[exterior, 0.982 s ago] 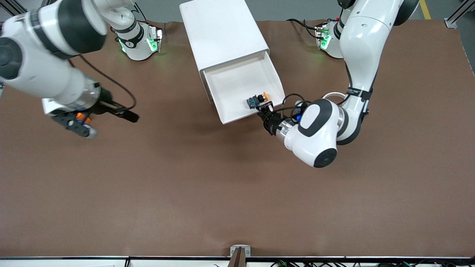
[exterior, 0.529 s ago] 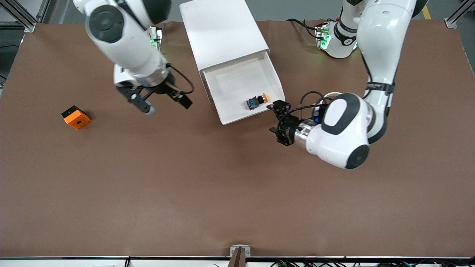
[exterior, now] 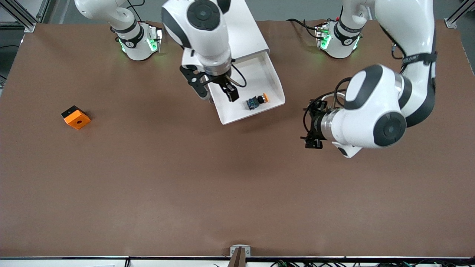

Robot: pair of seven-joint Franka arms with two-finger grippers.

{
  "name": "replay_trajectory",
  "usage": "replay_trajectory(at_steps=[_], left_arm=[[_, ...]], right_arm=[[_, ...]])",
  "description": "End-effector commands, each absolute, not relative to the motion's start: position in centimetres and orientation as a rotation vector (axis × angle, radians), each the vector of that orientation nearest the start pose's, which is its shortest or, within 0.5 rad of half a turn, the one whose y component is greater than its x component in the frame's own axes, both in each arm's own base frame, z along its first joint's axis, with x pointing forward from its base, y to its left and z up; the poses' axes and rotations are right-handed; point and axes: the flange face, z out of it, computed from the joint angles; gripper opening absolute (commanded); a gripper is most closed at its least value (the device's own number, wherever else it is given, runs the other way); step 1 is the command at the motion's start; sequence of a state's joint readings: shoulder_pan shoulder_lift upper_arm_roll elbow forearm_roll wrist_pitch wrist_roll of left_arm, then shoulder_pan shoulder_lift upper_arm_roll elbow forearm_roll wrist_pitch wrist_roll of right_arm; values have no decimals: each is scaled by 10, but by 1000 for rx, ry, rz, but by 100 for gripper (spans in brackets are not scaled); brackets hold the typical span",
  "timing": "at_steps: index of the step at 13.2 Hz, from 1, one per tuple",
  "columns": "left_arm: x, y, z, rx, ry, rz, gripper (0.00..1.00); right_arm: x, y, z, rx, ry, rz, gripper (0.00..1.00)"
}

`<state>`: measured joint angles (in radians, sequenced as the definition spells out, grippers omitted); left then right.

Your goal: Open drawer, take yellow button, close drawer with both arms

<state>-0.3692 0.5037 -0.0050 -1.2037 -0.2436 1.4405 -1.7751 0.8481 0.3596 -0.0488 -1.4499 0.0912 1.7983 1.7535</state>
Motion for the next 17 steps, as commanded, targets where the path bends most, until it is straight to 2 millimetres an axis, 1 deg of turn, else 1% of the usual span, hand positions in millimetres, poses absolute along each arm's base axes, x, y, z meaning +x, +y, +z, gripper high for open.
replay_trajectory(at_steps=[1, 2, 3, 4, 6, 8, 10, 11, 12, 13, 14, 17], left_arm=[[606, -256, 516, -2524, -1651, 341, 100], [605, -246, 529, -2634, -1523, 326, 100], [607, -230, 539, -2722, -1402, 313, 100], [602, -216, 550, -2801, -1276, 303, 100], [585, -187, 570, -2928, -1033, 297, 100], [560, -163, 590, -3015, -871, 268, 100], [531, -153, 601, -3067, -792, 197, 100], [521, -149, 606, -3075, -757, 142, 100], [513, -145, 609, -3065, -665, 95, 100], [510, -140, 612, -3061, -554, 65, 100], [509, -138, 614, -3069, -492, 61, 100], [509, -130, 627, -3078, -409, 16, 100]], right_arm=[[461, 516, 460, -2709, 1557, 36, 100], [460, 524, 450, -2687, 1582, 28, 100], [462, 531, 444, -2659, 1620, 15, 100], [464, 537, 439, -2644, 1646, -1, 100], [465, 550, 428, -2623, 1683, -8, 100], [465, 554, 421, -2628, 1682, -9, 100], [466, 557, 416, -2611, 1713, -8, 100], [467, 558, 415, -2608, 1715, -7, 100], [466, 559, 414, -2606, 1720, -5, 100], [465, 561, 410, -2606, 1726, -3, 100], [459, 567, 406, -2615, 1720, -2, 100], [457, 571, 399, -2613, 1736, -2, 100]])
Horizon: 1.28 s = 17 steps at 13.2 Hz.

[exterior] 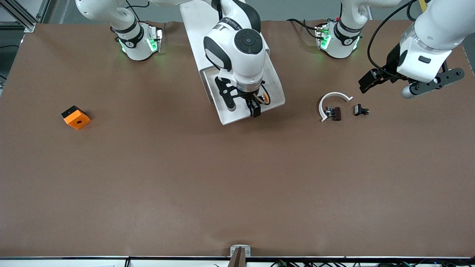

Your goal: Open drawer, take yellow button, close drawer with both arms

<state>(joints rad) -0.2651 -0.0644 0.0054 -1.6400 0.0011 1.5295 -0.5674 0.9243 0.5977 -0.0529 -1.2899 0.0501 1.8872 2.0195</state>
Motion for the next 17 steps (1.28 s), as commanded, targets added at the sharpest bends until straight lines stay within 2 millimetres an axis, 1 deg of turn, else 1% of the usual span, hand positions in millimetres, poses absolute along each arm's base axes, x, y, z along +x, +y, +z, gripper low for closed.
replay_trajectory(at_steps=[1, 3, 5, 6, 8, 9, 11, 12, 13, 14, 16, 17], left_arm=[[510, -128, 629, -3079, -400, 11, 100], [515, -118, 625, -3078, -394, 18, 100], [516, -116, 629, -3077, -387, 0, 100], [517, -114, 632, -3082, -369, -8, 100], [517, -113, 626, -3074, -363, 7, 100], [520, -113, 621, -3068, -362, 17, 100], [531, -118, 606, -3066, -355, 30, 100], [534, -119, 597, -3059, -351, 56, 100], [533, -121, 591, -3055, -345, 76, 100], [529, -121, 592, -3054, -345, 78, 100], [528, -120, 592, -3050, -352, 89, 100], [528, -120, 590, -3047, -364, 93, 100]], right_arm=[[457, 572, 399, -2614, 1733, -2, 100], [456, 573, 400, -2611, 1733, 8, 100], [456, 574, 404, -2603, 1731, 12, 100], [456, 574, 404, -2603, 1731, 12, 94], [455, 575, 404, -2603, 1730, 15, 65], [455, 575, 404, -2604, 1728, 17, 57], [450, 578, 403, -2612, 1719, 18, 48], [448, 580, 403, -2616, 1713, 18, 32], [447, 581, 400, -2621, 1714, 18, 10], [447, 582, 399, -2621, 1714, 18, 0], [449, 583, 401, -2605, 1704, 22, 0], [454, 580, 405, -2592, 1706, 36, 0]])
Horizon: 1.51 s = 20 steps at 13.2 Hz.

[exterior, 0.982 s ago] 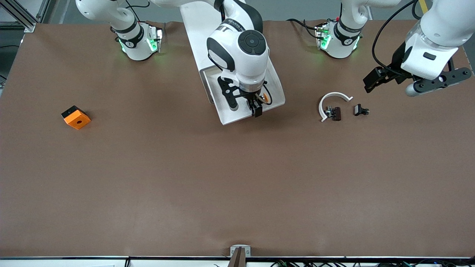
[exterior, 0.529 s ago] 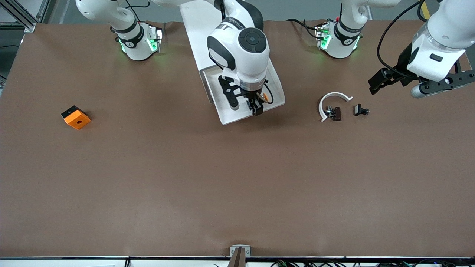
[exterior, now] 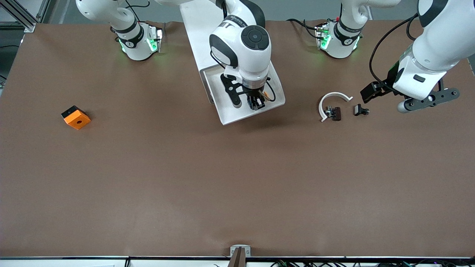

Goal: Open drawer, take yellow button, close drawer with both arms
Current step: 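Carry the button toward the orange block while the left gripper reaches the drawer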

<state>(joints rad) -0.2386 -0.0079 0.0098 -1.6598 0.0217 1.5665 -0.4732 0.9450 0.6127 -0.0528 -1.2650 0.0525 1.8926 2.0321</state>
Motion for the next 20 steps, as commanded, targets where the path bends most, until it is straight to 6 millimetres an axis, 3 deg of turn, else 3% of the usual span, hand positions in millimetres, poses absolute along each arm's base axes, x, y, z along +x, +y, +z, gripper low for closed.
replay_trajectory(at_steps=[1, 3, 5, 7, 10, 13, 16, 18, 20], left_arm=[[528, -122, 590, -3047, -361, 95, 100], [527, -122, 586, -3043, -358, 105, 100], [526, -126, 579, -3041, -347, 113, 100], [523, -147, 554, -3044, -295, 117, 100], [538, -172, 510, -3049, -295, 190, 100], [544, -237, 460, -3051, -358, 174, 100], [546, -279, 411, -3050, -581, 263, 100], [548, -292, 403, -3076, -671, 346, 100], [541, -317, 391, -3079, -609, 369, 100]], right_arm=[[458, 579, 412, -2578, 1697, 59, 0], [476, 565, 429, -2632, 1580, 83, 0], [503, 533, 453, -2737, 1406, 145, 0], [534, 485, 481, -2878, 1109, 198, 0], [588, 385, 514, -2995, 665, 173, 0], [639, 267, 507, -3040, 436, 210, 0], [671, 167, 491, -3065, 281, 201, 0], [687, 102, 469, -3114, 192, 171, 0], [694, 36, 438, -3109, 142, 161, 0]])
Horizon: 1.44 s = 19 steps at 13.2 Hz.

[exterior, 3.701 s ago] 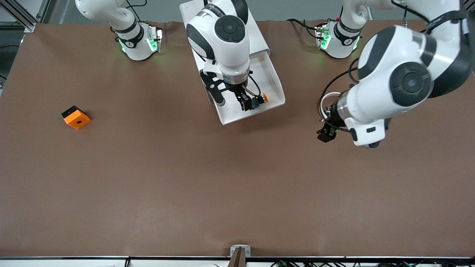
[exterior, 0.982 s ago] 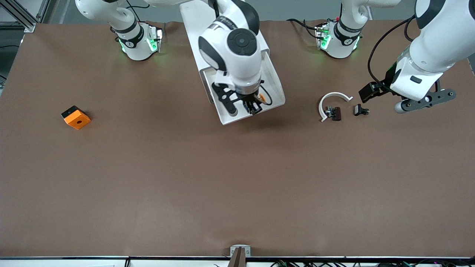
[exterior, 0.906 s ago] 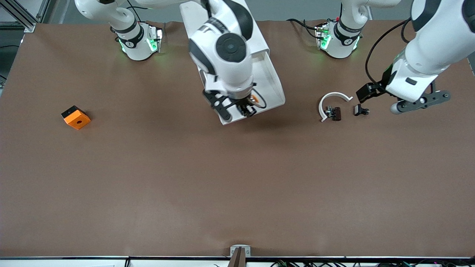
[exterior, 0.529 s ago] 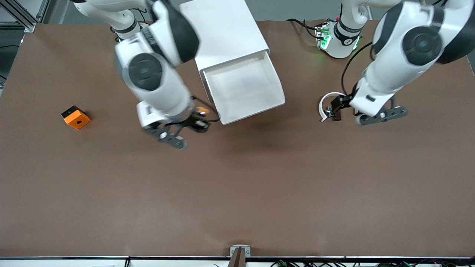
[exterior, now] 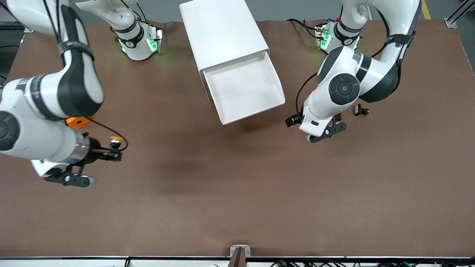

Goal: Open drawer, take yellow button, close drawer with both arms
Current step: 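Carry the button toward the orange block while the left gripper reaches the drawer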

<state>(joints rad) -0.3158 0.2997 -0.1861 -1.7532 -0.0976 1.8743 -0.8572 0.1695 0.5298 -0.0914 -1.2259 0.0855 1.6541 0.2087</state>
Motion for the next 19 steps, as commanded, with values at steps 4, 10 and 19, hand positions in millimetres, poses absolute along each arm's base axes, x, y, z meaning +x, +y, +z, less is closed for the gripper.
replay_trajectory(at_steps=[4, 10, 19], left_arm=[[526, -352, 371, -3068, -515, 406, 100], [487, -400, 360, -3066, -555, 569, 100], [405, -483, 340, -3021, -539, 827, 100]], right_arm=[[682, -63, 358, -3098, 274, 123, 0], [638, -123, 275, -3114, 217, 20, 0], [592, -164, 205, -3145, 173, -133, 0]])
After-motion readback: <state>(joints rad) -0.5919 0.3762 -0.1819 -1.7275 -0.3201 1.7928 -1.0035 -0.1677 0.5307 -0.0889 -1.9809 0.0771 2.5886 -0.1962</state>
